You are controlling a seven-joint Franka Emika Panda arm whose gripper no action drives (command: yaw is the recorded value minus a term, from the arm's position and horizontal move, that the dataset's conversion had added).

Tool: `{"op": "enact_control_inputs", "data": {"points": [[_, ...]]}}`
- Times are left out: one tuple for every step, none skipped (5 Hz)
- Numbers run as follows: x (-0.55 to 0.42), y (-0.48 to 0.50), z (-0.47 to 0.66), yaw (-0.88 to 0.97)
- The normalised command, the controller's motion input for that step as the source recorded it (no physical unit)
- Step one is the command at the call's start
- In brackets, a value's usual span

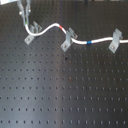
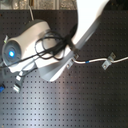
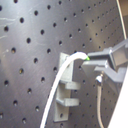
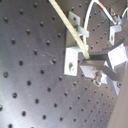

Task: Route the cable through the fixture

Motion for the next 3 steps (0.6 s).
{"op": "enact_control_inputs", "data": {"points": [[-0.023, -0.006, 0.0, 0.0], [-0.194, -0.134, 0.0, -0.11], [-0.311, -0.08, -0.01, -0.1]]}}
